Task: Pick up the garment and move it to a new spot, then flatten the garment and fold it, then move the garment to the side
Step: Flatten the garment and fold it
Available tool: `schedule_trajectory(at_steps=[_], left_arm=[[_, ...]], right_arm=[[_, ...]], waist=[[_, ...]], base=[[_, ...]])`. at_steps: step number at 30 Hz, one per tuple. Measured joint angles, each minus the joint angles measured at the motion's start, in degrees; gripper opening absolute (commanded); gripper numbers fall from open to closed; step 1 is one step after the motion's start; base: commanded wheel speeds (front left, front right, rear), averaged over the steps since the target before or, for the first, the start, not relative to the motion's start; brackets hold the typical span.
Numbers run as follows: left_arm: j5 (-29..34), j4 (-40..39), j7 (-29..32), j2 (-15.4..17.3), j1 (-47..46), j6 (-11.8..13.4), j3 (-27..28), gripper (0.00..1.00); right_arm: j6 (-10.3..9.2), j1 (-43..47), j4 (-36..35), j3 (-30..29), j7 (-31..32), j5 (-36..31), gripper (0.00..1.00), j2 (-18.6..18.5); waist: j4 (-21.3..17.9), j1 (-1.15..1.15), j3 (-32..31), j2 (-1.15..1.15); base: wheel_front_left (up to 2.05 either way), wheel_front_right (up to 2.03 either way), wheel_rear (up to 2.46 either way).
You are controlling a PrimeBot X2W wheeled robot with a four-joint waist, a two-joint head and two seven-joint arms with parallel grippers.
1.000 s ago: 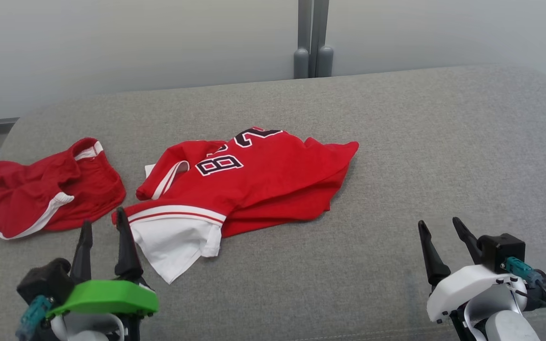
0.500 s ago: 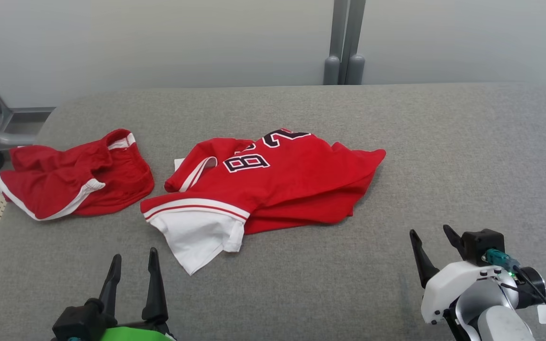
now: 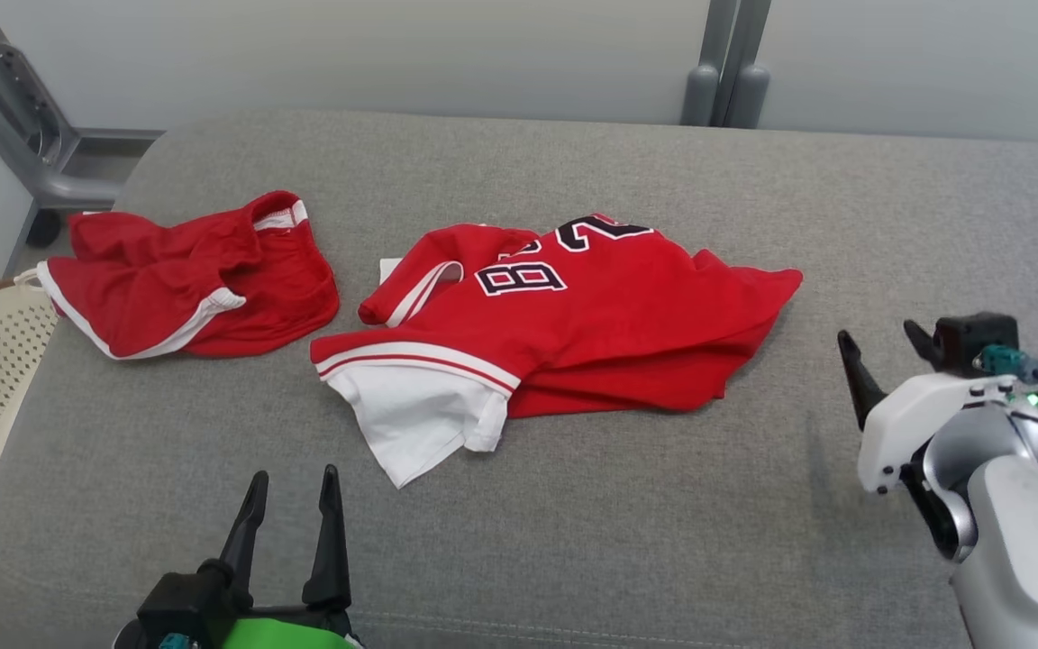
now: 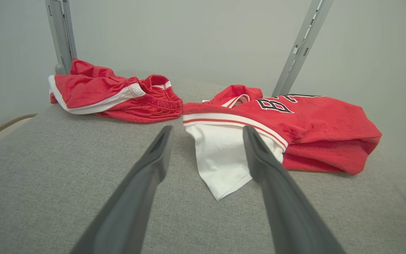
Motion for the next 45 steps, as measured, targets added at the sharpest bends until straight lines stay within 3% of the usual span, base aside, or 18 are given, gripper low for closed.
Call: schedule_trajectory(at_steps=[11, 26, 38, 40, 41, 42, 45], left_arm=[[1.2, -0.3, 0.0, -0.5, -3.5, -1.5, -2.4, 1.00], [1.5, -0.1, 0.0, -1.2, -6.5, -1.5, -3.1, 1.00], [1.7, 0.8, 0.0, -1.5, -7.3, -1.5, -3.0, 1.00], [1.7, 1.0, 0.0, -1.6, -7.3, -1.5, -3.0, 1.00], [1.7, 1.3, 0.0, -1.7, -7.4, -1.5, -3.0, 1.00], [1.7, 1.4, 0.0, -1.7, -7.4, -1.5, -2.9, 1.00], [1.7, 1.8, 0.0, -1.7, -7.4, -1.5, -2.8, 1.00]], right_arm=[[0.00, -13.1, 9.7, 8.1, 2.0, -3.9, 1.00, -12.3], [0.01, -20.2, 19.6, 18.2, -2.3, 1.8, 1.00, -14.7], [0.01, -22.8, 21.9, 22.9, -7.1, 2.0, 1.00, -15.8], [0.01, -22.9, 22.1, 23.6, -7.9, 2.0, 0.61, -15.9], [0.01, -22.9, 22.2, 24.3, -8.9, 1.9, 0.34, -16.0], [0.01, -22.9, 22.1, 24.5, -9.4, 1.9, 0.00, -16.0], [0.01, -22.9, 22.5, 25.2, -10.2, 1.9, 0.00, -16.2]], waist=[[3.5, 0.00, 6.2, 0.00], [8.3, 0.00, 13.8, 0.00], [8.3, 0.00, 14.1, 0.00], [8.1, 0.00, 13.8, 0.00], [7.8, 0.00, 13.3, 0.00], [7.7, 0.00, 13.1, 0.00], [7.2, 0.00, 12.5, 0.00]], base=[[0.00, 0.00, 0.00], [0.00, 0.00, 0.00], [0.00, 0.00, 0.00], [0.00, 0.00, 0.00], [0.00, 0.00, 0.00], [0.00, 0.00, 0.00], [0.00, 0.00, 0.00]])
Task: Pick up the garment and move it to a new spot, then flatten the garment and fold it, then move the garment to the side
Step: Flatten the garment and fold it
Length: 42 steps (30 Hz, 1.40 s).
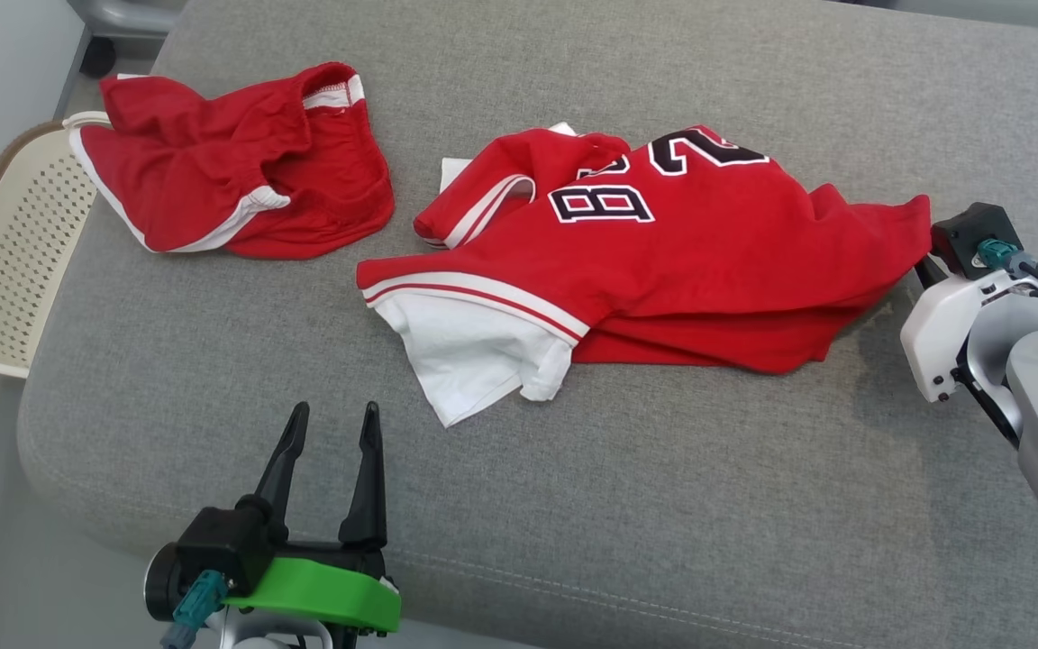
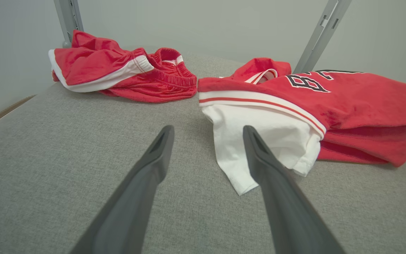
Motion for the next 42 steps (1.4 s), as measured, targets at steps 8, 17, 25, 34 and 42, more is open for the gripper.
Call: schedule_trajectory(at_steps=[8, 17, 25, 34, 42], left_arm=[[0.0, 0.9, 0.0, 0.0, 0.0, 0.0, 0.2, 1.00], [0.0, 1.7, 0.0, 0.2, 0.3, 0.0, 0.4, 1.00], [-0.2, 1.8, 0.0, 0.7, 1.2, 0.3, 0.7, 1.00], [-0.7, 1.8, 0.0, 1.1, 1.8, 0.7, 1.1, 1.00], [-0.8, 2.6, 0.0, 1.2, 2.0, 0.7, 0.8, 1.00]], right_arm=[[0.00, 0.5, 1.0, 0.3, -2.3, 0.6, 0.00, -0.4], [0.01, 7.0, -1.6, -2.2, -1.6, 2.5, 0.00, -0.5], [0.01, 19.4, -14.1, -9.6, 8.1, 4.9, 0.00, -1.5], [0.02, 35.7, -34.5, -20.3, 21.7, 4.4, 1.00, 2.3], [0.01, 42.7, -39.6, -26.7, 24.8, 1.7, 1.00, 8.8]], waist=[[-1.2, 0.00, -1.6, 0.00], [-3.2, 0.00, -4.3, 0.00], [-5.3, 0.00, -6.3, 0.00], [-7.3, 0.00, -8.4, 0.00], [-8.2, 0.00, -10.0, 0.00]], base=[[0.00, 0.00, 0.00], [0.00, 0.00, 0.00], [0.00, 0.00, 0.00], [0.00, 0.00, 0.00], [0.00, 0.00, 0.00]])
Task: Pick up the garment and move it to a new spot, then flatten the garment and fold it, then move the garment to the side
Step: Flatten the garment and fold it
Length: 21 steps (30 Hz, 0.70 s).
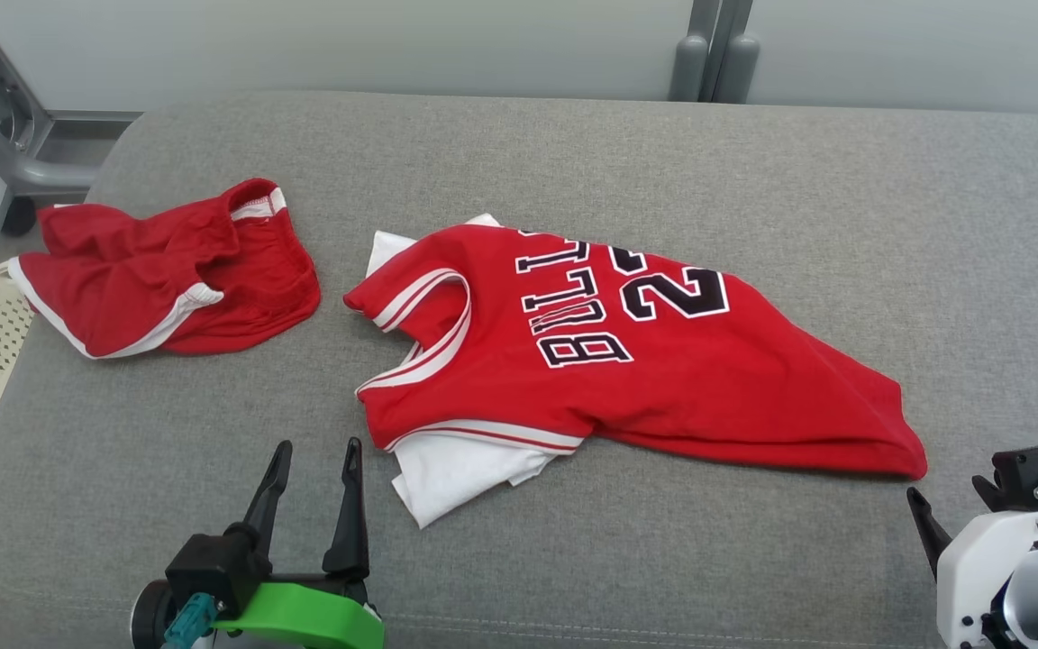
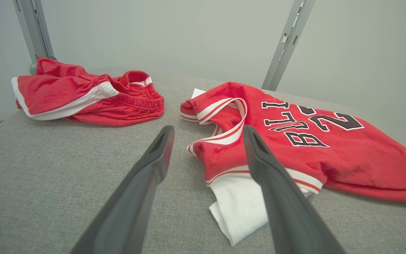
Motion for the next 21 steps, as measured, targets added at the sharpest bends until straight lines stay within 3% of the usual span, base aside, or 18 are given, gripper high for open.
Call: schedule_trajectory(at_steps=[5, 14, 21], left_arm=[[-0.5, 0.8, 0.0, 0.1, 0.5, 0.3, 0.2, 1.00], [-2.2, 2.3, 0.4, 0.6, 2.3, 2.2, 2.5, 1.00], [-2.5, 2.6, 1.9, 2.5, 2.9, 1.8, 2.3, 1.00]], right_arm=[[0.00, 1.6, -1.7, -3.3, -3.3, -0.4, 1.00, 4.2], [0.00, 2.6, -2.0, -7.1, -15.2, -0.4, 1.00, 12.9], [-0.01, 1.8, 1.4, -5.7, -23.5, 6.3, 1.00, 14.1]], waist=[[-0.5, 0.00, -1.2, 0.00], [-1.2, 0.00, -4.8, 0.00], [-2.1, 0.00, -7.6, 0.00]], base=[[0.00, 0.00, 0.00], [0.00, 0.00, 0.00], [0.00, 0.00, 0.00]])
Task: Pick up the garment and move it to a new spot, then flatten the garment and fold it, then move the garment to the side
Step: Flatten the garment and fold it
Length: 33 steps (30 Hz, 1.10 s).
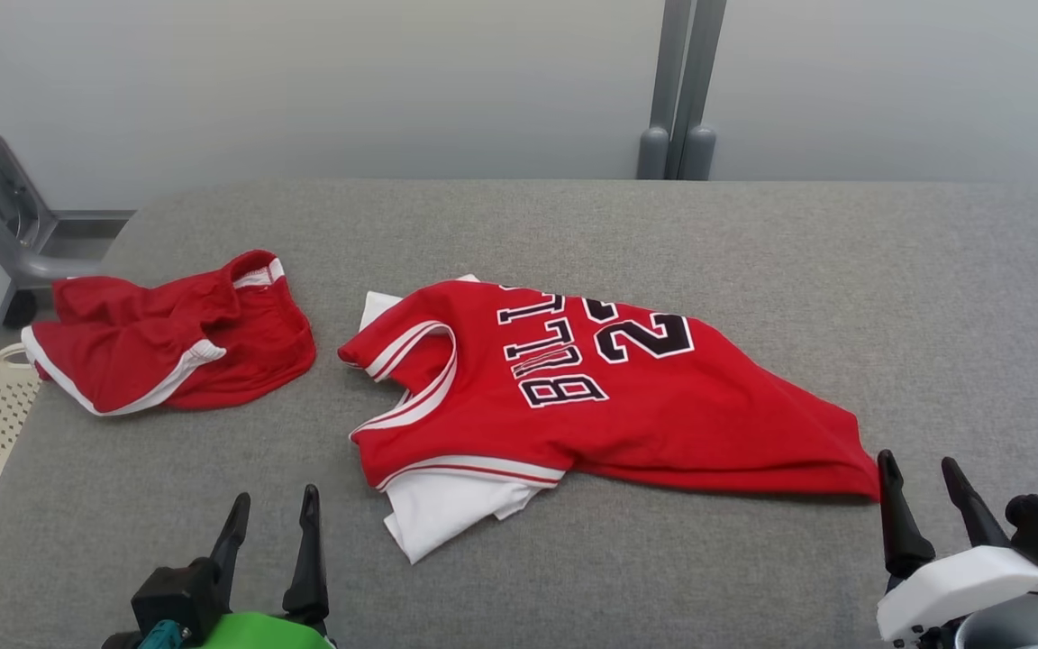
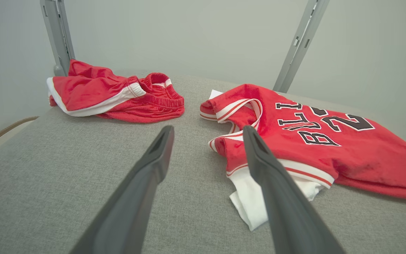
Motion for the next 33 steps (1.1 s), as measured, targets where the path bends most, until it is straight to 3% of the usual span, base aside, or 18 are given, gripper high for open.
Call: schedule_trajectory(at_steps=[9, 23, 33], left_arm=[[0.1, 0.5, 0.1, 1.0, 1.5, -0.1, -0.3, 1.00], [-0.5, 1.2, 0.9, 1.9, 3.4, 0.6, -0.3, 1.00], [-0.5, 8.0, 11.6, 1.1, -2.9, -4.5, -8.1, 1.00]], right_arm=[[0.00, -0.4, 5.0, 3.3, -9.0, 2.1, 1.00, 0.1], [0.00, 0.3, 7.3, 6.2, -11.8, 0.7, 1.00, 0.1], [0.00, -1.1, 7.2, 7.6, -11.8, 0.1, 1.00, 0.1]], waist=[[-0.9, 0.00, -2.3, 0.00], [-1.8, 0.00, -2.2, 0.00], [-4.0, 0.00, -0.9, 0.00]], base=[[0.00, 0.00, 0.00], [0.00, 0.00, 0.00], [0.00, 0.00, 0.00]])
